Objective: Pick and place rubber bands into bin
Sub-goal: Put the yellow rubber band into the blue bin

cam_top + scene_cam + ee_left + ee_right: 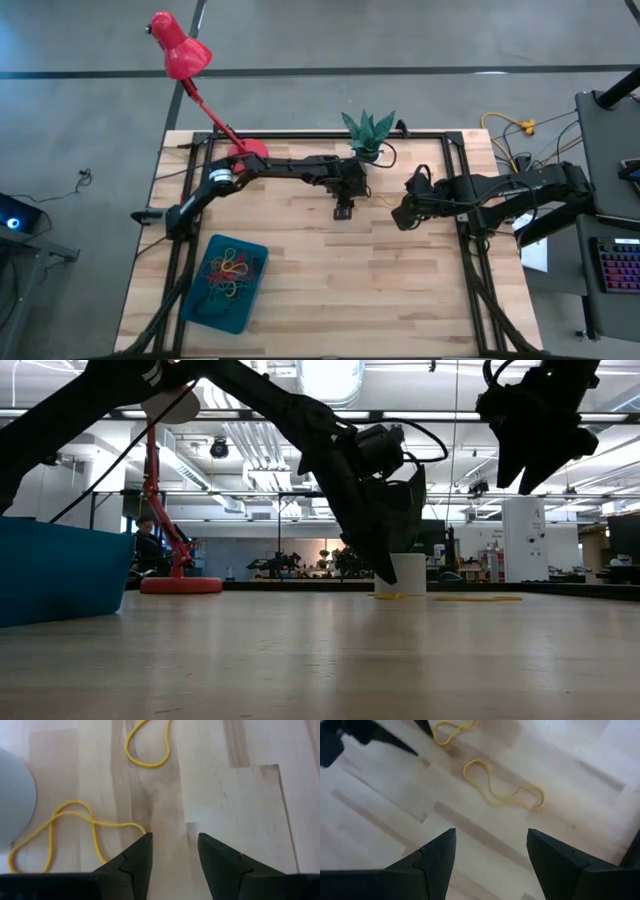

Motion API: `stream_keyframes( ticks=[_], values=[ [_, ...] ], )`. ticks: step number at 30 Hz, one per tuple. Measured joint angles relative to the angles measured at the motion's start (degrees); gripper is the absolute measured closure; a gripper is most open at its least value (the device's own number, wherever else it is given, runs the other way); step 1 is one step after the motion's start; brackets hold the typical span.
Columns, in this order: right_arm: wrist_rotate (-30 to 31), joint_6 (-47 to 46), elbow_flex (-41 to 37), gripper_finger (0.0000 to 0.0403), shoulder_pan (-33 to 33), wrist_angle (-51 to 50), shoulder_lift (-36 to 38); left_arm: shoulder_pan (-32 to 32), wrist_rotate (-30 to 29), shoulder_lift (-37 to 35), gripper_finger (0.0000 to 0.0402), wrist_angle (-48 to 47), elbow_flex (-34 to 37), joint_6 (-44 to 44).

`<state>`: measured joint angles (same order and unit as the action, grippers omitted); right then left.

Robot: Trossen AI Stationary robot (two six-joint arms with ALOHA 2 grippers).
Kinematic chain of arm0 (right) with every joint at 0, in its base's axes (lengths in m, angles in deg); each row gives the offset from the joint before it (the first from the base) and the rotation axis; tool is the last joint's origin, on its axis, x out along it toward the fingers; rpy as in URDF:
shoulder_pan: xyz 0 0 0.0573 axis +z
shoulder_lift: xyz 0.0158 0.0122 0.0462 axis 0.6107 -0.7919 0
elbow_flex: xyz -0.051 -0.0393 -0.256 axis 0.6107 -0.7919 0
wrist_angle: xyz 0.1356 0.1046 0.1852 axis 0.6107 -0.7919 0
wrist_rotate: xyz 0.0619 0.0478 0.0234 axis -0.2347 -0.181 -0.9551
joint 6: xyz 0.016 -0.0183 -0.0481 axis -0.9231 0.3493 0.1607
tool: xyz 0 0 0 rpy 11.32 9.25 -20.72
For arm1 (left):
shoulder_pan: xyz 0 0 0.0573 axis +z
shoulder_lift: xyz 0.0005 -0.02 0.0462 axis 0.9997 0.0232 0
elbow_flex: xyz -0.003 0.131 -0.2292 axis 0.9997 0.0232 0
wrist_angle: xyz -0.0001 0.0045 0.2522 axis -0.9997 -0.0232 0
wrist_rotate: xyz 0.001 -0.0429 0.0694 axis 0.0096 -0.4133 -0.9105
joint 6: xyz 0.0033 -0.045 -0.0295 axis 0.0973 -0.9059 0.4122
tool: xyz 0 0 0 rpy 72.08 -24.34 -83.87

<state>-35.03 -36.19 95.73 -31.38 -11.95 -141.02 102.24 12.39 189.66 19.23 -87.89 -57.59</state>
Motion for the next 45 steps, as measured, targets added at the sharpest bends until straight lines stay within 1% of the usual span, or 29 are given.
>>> stream_keyframes(
  ticks=[3, 5, 7, 10, 13, 15, 18, 20, 23, 24, 26, 28, 31, 34, 37, 39, 42, 45],
  values=[
    [-2.7, -0.8, -0.3, 0.0175, 0.3, 0.3, 0.0, 0.0, -0.2, -0.7, 0.026, -3.0, 0.0, -1.1],
    [-2.8, 0.2, -1.2, 0.0174, 1.6, 0.3, -0.3, -0.1, -1.4, -2.1, 0.026, -5.8, 0.0, -1.1],
    [-1.5, 3.2, -2.8, 0.0174, 3.5, 0.9, -0.3, -0.3, -1.7, -3.7, 0.026, -8.1, 0.1, -1.1],
    [0.4, 6.7, -6.4, 0.0174, 6.4, 4.0, -0.3, -0.5, -2.7, -6.5, 0.026, -12.1, 0.2, -0.6],
    [-1.4, 10.4, -9.9, 0.0174, 6.6, 11.1, -0.5, -0.7, -6.5, -10.0, 0.026, -16.2, 0.4, -0.7],
    [-2.3, 15.8, -11.8, 0.0174, 6.3, 18.4, -1.4, -0.9, -9.5, -13.1, 0.026, -17.7, 0.4, -0.8],
    [-2.0, 29.9, -13.0, 0.0174, 6.2, 29.0, -4.7, -1.2, -13.5, -18.5, 0.026, -18.0, 2.8, -1.1],
    [0.1, 37.6, -12.7, 0.0175, 5.8, 30.7, -7.8, -1.3, -15.8, -22.3, 0.026, -17.0, 6.0, -2.0],
    [1.4, 41.0, -11.0, 0.0175, 3.5, 30.7, -11.9, -1.1, -16.9, -27.7, 0.026, -15.9, 12.2, -8.0],
    [0.3, 41.6, -10.2, 0.0175, 2.4, 30.9, -13.0, -0.9, -17.1, -29.6, 0.026, -15.6, 14.6, -10.4],
    [-4.5, 44.8, -9.3, 0.0175, -0.1, 32.4, -15.4, -0.8, -17.4, -33.0, 0.026, -14.9, 19.8, -14.8],
    [-9.2, 49.5, -8.2, 0.0175, -2.3, 34.1, -17.7, -0.8, -17.7, -36.7, 0.026, -12.0, 25.2, -18.8],
    [-13.8, 57.1, -5.2, 0.0177, -5.1, 35.3, -20.8, -1.3, -17.9, -41.8, 0.026, -7.3, 33.1, -25.3],
    [-15.6, 64.0, -2.0, 0.0182, -7.7, 34.5, -24.0, -1.7, -17.9, -46.2, 0.026, -3.8, 39.9, -32.2],
    [-16.7, 72.7, 1.2, 0.0186, -10.0, 34.4, -27.0, -2.4, -18.0, -49.7, 0.026, -0.7, 45.4, -37.7],
    [-18.0, 76.5, 3.2, 0.0189, -11.9, 33.6, -29.9, -3.1, -18.0, -51.7, 0.026, 1.0, 48.5, -41.2],
    [-21.0, 77.7, 6.9, 0.0194, -15.4, 29.5, -34.5, -4.1, -18.0, -53.5, 0.026, 3.6, 51.9, -45.7],
    [-22.0, 79.3, 10.7, 0.0201, -18.3, 26.1, -38.3, -5.3, -18.0, -54.5, 0.026, 4.3, 54.1, -48.9]
  ],
)
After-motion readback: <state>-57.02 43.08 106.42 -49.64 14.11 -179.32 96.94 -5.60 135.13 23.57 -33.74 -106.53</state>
